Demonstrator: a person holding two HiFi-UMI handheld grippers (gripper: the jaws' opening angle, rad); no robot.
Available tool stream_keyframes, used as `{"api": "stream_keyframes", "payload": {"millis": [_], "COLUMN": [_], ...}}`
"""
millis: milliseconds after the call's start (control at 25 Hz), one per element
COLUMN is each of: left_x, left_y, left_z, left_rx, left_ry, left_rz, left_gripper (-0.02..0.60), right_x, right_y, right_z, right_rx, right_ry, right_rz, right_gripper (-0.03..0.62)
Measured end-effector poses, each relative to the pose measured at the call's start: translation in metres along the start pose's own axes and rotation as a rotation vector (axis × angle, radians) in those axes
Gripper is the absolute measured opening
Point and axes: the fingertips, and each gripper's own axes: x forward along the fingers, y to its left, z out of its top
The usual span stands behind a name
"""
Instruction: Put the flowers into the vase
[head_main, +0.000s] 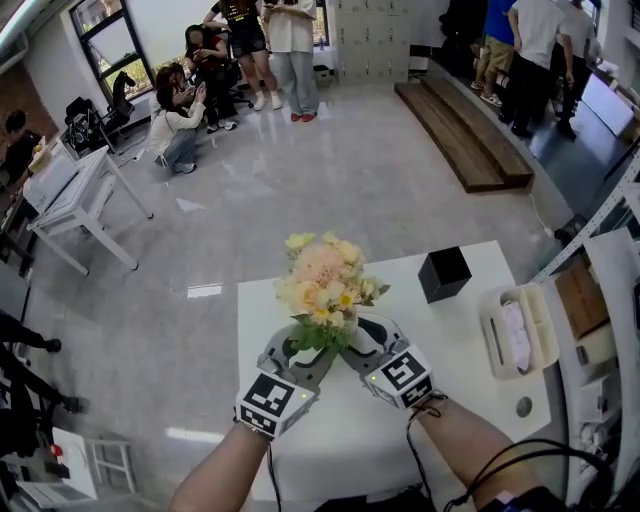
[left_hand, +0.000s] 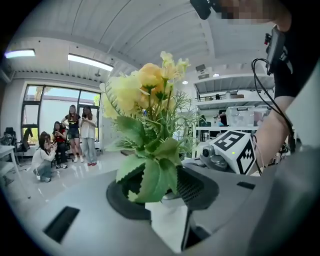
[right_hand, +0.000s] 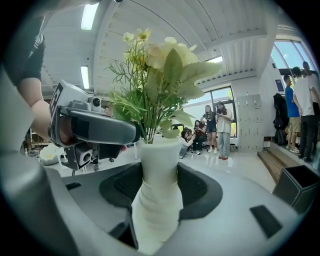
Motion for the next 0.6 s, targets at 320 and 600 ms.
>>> {"api": "stream_keyframes", "payload": {"millis": [320,600], "left_x": [-0.016,-0.044], "left_y": [-0.008,-0.012], "left_z": [-0.005,-0.001], "left_rx": [-0.016,-0.065], "left_ry": [-0.017,-0.061], "left_rz": [0.005,0.040], "left_gripper": [0.143,0.143], "right_x": [0.000,0.000], "right_y": [-0.001,0.002], "right_z": [-0.001,0.000], "right_rx": [-0.002,-0.004], "right_ry": [-0.001,0.002], "right_rz": [0.002,0.004], "right_gripper": [0.221,0.221]}}
